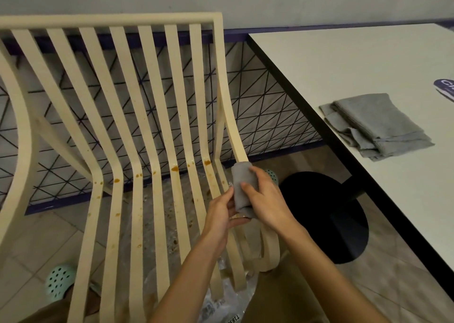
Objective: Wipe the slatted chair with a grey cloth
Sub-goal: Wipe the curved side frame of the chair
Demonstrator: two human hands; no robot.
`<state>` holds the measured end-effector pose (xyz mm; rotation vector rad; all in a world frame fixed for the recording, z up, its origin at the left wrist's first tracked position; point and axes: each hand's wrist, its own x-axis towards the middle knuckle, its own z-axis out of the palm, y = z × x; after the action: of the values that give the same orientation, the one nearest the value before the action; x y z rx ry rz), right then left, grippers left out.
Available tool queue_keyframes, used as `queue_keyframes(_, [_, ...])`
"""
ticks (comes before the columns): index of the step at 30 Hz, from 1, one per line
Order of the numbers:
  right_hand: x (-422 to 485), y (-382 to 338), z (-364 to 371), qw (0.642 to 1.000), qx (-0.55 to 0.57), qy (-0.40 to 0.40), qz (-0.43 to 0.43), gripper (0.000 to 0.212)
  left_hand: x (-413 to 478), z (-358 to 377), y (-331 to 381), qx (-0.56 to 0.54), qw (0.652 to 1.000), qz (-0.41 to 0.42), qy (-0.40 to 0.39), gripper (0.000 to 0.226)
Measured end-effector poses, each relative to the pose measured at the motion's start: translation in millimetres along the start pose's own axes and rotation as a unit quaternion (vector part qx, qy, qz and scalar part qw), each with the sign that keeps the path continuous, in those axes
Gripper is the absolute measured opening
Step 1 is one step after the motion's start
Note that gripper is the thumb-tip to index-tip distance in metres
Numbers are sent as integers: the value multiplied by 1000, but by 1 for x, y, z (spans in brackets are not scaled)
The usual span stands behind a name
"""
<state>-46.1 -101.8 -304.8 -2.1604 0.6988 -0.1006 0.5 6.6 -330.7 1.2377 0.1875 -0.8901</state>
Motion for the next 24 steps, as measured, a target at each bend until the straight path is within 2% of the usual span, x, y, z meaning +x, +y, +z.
queue_keyframes(6, [39,3,19,988,-150,4,-29,63,5,-14,-4,49,998,-28,3,31])
queue_keyframes(12, [82,1,27,985,-169,7,-40,61,12,0,-8,26,998,-58,-13,29])
queue_keyframes(17, [121,-11,32,968,-240,29,-73,72,33,11,10,3,998,-55,-2,27])
queue_keyframes(22, [170,-31,34,960,-262,47,-89,83,44,12,21,49,997,-23,-58,10])
queue_keyframes(24, [192,-41,32,960,-260,52,-91,87,47,14,22,64,996,-10,-66,30])
